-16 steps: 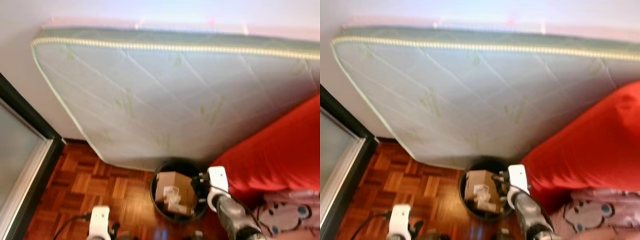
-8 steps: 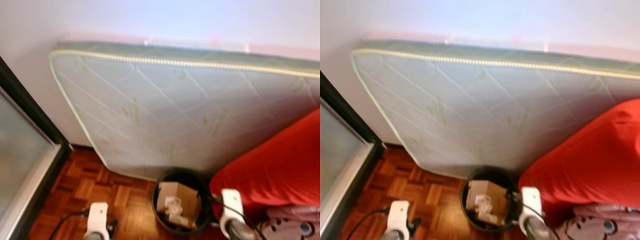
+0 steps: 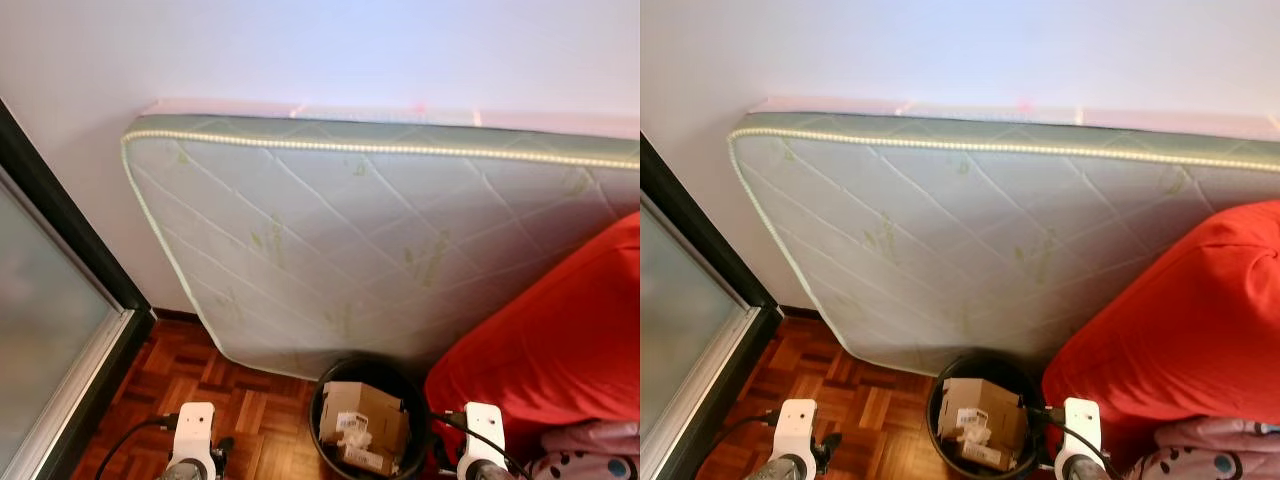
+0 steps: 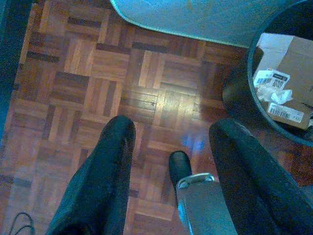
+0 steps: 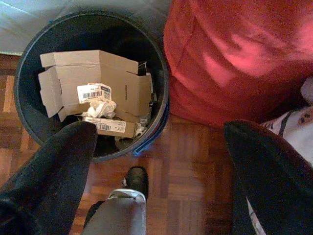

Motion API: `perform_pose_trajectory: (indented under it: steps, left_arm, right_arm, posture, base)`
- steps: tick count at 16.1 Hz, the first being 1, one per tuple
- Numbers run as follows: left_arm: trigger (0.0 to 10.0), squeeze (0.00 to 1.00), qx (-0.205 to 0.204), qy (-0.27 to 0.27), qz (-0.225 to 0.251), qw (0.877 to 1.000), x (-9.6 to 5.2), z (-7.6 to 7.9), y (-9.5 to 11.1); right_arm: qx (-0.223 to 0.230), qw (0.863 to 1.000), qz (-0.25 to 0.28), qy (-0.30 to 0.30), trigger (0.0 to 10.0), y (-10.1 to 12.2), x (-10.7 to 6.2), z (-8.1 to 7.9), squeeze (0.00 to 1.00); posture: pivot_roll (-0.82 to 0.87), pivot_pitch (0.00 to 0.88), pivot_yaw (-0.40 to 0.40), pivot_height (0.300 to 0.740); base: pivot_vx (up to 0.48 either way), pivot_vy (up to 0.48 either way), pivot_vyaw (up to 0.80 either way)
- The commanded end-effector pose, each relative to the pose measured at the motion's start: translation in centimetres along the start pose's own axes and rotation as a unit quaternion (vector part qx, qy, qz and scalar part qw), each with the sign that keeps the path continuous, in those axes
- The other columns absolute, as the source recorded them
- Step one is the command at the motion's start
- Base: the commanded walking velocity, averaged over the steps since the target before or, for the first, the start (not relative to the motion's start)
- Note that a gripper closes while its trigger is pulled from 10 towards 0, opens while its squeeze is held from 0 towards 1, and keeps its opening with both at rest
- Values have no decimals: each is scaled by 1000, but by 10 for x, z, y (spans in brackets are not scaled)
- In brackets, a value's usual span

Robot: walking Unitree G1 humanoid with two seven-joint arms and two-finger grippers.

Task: Clean up the room

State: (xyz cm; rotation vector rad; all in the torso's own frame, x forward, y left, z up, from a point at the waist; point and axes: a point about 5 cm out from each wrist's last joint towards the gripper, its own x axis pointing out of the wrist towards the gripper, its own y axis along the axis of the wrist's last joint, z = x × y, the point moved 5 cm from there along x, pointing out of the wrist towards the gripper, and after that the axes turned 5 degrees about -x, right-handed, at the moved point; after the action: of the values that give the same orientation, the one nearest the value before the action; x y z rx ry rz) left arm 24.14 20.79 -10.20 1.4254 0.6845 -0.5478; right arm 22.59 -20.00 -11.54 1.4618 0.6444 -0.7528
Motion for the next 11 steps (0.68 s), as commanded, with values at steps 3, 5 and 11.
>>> perform_pose_trajectory:
  steps: [3, 5, 11]
  left_arm:
    - [10000, 0, 1, 1, -19, 1000, 0, 3, -7]
    - [10000, 0, -1, -1, -19, 1000, 1, 6, -7]
    - [10000, 0, -1, 1, -21, 1000, 0, 3, -7]
  right_arm:
    - [12, 1000, -1, 3, 10000, -3, -1, -1, 0]
    - [9, 1000, -8, 1, 10000, -8, -2, 1, 0]
    - [0, 1000, -29, 12, 10000, -30, -6, -6, 0]
  posture:
    - [-5, 0, -4, 740]
    - [-14, 0, -5, 740]
    - [-24, 0, 14, 740]
  base:
    - [0, 0, 0]
    - [0, 0, 0]
    - [0, 0, 0]
